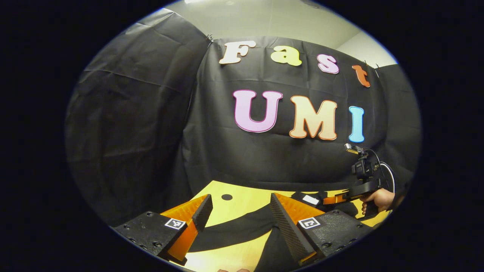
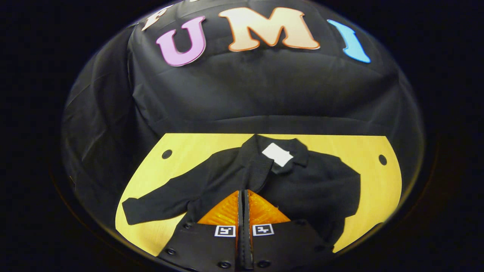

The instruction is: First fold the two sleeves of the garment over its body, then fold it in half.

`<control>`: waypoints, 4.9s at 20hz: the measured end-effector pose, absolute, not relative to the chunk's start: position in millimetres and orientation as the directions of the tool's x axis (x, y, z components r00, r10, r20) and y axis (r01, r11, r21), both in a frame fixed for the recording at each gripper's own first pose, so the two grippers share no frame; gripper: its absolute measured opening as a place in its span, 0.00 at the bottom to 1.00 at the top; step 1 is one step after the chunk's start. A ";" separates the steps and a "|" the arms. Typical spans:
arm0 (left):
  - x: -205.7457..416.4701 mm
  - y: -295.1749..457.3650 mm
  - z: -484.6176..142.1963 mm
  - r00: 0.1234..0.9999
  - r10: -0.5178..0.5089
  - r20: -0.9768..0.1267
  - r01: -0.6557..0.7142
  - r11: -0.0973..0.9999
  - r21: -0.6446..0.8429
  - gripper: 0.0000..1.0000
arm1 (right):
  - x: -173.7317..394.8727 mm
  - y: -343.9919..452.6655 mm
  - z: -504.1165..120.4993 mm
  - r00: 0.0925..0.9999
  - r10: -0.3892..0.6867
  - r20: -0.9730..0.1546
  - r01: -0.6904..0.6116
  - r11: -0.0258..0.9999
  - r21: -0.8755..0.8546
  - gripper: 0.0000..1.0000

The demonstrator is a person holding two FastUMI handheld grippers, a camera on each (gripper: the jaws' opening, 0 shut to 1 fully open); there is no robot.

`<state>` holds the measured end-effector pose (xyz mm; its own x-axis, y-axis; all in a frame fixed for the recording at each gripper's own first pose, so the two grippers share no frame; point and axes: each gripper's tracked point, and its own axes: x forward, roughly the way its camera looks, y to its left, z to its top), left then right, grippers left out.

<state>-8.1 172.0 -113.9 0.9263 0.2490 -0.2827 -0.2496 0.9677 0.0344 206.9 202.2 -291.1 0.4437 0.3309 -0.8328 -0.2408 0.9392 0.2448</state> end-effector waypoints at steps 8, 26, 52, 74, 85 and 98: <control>-21.5 221.2 -143.4 0.886 0.329 -0.326 -0.338 0.941 0.029 0.92 | 201.9 263.0 -304.7 0.413 0.399 -0.818 -0.283 0.911 0.302 0.10; -104.1 314.9 -326.7 0.441 0.563 -0.699 -0.636 0.745 0.199 0.92 | 191.8 203.3 -204.1 0.679 0.351 -0.644 -0.364 0.924 0.120 0.99; -61.3 288.0 -335.0 0.419 0.346 -0.840 -0.517 0.851 0.092 0.00 | 145.1 62.9 -124.8 0.843 0.203 -0.499 -0.217 0.976 0.030 1.00; 145.3 -146.9 -256.1 0.666 -0.330 -0.669 0.128 0.934 -0.333 0.00 | 102.5 -131.3 -131.0 0.852 -0.056 -0.520 0.073 0.997 0.012 0.99; 152.9 -231.3 -276.3 0.627 -0.429 -0.651 0.135 0.882 -0.452 0.99 | 82.7 -184.6 -138.8 0.837 -0.120 -0.533 0.146 0.989 0.007 0.99; 40.2 -71.8 -266.3 0.581 -0.311 -0.752 0.091 0.943 -0.319 0.96 | 42.2 -132.1 -193.6 0.741 0.003 -0.671 0.081 0.992 0.094 0.99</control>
